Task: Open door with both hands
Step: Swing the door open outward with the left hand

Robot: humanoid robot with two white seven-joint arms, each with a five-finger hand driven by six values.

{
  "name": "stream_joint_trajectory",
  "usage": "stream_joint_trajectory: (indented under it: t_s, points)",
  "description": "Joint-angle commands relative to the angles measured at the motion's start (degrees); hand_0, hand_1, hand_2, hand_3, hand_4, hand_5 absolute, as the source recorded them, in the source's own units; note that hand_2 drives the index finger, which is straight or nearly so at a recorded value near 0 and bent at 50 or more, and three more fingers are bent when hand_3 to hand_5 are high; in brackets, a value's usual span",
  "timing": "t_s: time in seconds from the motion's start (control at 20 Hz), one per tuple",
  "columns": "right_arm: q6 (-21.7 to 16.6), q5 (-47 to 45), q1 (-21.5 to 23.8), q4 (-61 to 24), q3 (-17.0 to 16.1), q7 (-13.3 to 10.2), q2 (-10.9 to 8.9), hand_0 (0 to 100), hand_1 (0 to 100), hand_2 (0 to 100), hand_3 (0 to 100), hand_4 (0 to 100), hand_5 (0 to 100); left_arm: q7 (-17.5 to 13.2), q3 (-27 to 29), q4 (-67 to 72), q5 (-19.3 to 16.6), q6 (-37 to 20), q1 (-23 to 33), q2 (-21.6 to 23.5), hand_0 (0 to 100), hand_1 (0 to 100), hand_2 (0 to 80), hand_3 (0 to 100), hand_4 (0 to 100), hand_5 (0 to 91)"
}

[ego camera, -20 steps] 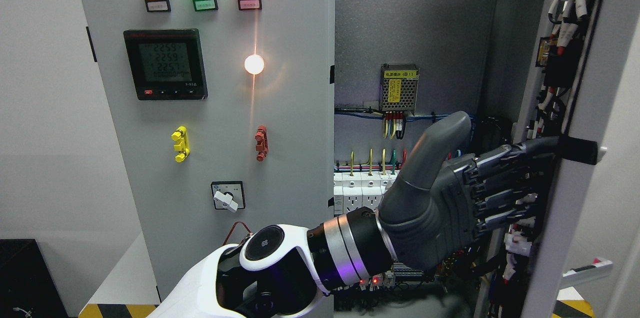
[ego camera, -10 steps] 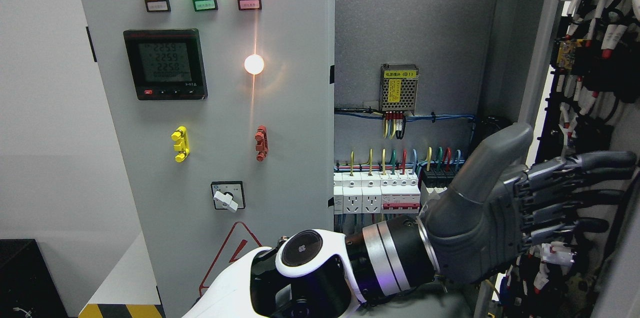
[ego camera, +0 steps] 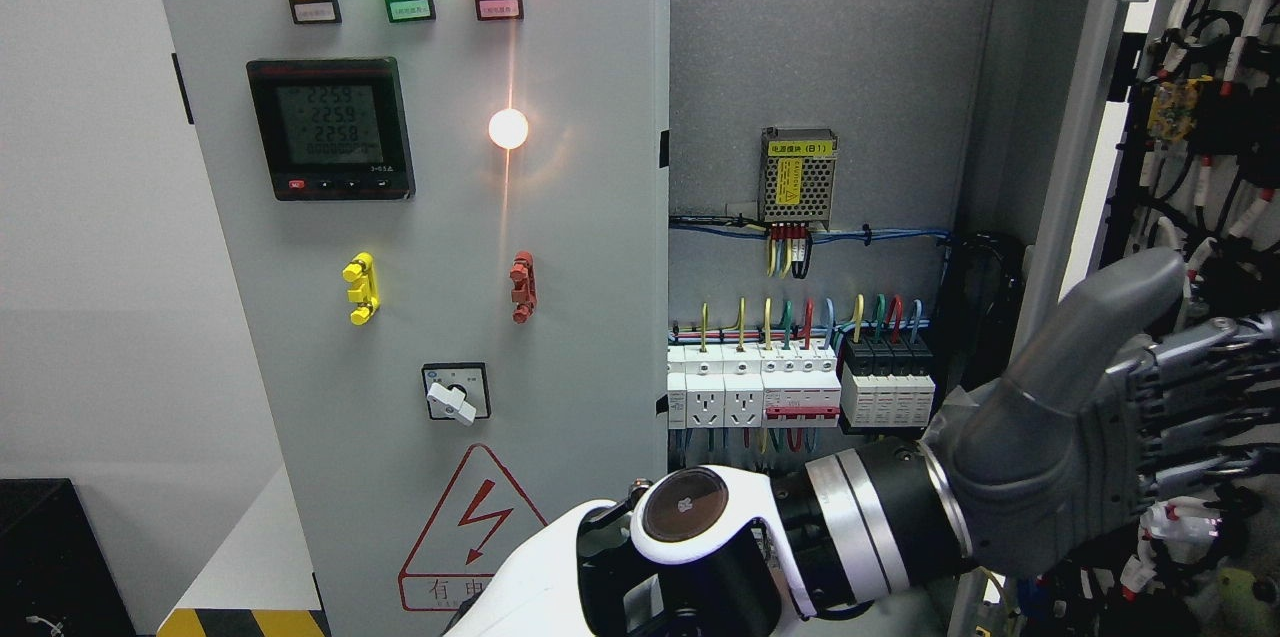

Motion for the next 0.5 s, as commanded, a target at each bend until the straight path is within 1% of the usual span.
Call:
stream_joint_trajectory:
  t_s: [0.0,0.45]
  points:
    - [0.0,-0.6,0.0,0.0,0.0,0.0,0.0,19,0,0,0,0,0,0.0,-1.3,4.8,-0.5,-0.1,-0.4,-5.8,0,0,0.0,0,0,0.0]
    - [0.0,-0.6,0.0,0.0,0.0,0.0,0.0,19,0,0,0,0,0,0.0,-3.6,8.3,-0.5,-0.1,-3.6,-6.0,0,0,0.0,0,0,0.0]
